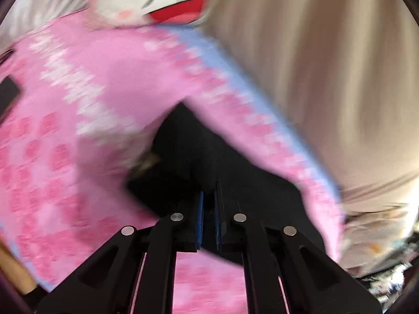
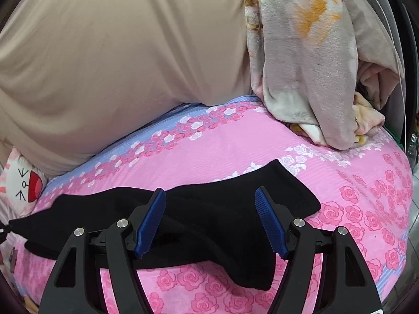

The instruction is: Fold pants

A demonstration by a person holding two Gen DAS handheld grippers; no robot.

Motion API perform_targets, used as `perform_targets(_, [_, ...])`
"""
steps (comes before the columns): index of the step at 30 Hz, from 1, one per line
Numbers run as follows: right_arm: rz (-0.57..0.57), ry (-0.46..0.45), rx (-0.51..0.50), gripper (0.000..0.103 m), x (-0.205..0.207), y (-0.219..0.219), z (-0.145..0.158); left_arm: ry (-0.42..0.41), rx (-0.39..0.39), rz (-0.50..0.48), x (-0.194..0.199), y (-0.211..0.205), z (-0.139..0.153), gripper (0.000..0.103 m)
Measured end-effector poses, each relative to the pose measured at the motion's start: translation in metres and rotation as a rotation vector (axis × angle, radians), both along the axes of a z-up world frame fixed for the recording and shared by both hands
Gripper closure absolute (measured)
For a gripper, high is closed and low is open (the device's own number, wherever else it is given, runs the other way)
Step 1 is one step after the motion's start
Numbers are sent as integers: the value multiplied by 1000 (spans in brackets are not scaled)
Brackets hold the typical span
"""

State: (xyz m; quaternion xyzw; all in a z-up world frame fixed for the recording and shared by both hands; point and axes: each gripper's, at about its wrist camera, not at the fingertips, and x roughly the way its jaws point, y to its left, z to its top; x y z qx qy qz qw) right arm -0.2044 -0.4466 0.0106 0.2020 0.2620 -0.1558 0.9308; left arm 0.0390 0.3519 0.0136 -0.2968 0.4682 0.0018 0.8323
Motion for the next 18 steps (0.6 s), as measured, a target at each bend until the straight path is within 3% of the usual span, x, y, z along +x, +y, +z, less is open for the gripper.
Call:
perform_targets(2, [-41, 29, 14, 34, -2, -6, -10, 166, 67, 36, 3, 2, -47, 95])
perform_targets(4, [-98, 44, 88, 34, -9, -23, -21, 196, 24, 83, -4, 4, -69, 90])
perform_targets(8, [-105, 19, 238, 31, -28, -48, -24, 168, 108, 257, -28, 6, -43, 63])
perform_targets(9, [-104, 34, 241, 23, -28, -51, -24, 147, 132, 289, -33, 5, -34, 62])
perform_targets(10, [-106, 63, 234, 22, -25, -53, -26, 108, 170, 311, -38, 0, -21, 62])
perform_targets(11, [-109, 110, 222, 22, -19, -56, -31, 75, 204, 314, -38, -8, -8, 60])
perform_targets(14, [-54, 195, 229, 24, 2, -53, -51, 4, 278, 287, -38, -39, 13, 37])
perform_targets(15, [-14, 236, 217, 35, 13, -46, -59, -19, 309, 259, -35, -54, 18, 36])
perform_targets(16, [38, 281, 168, 73, 25, -34, -63, -33, 348, 231, -33, -69, 21, 36])
perform_targets(17, [61, 317, 117, 90, 32, -27, -62, -44, 399, 197, -29, -87, 23, 36])
perform_targets(18, [61, 340, 43, 96, 40, -19, -52, -48, 437, 169, -23, -98, 25, 36])
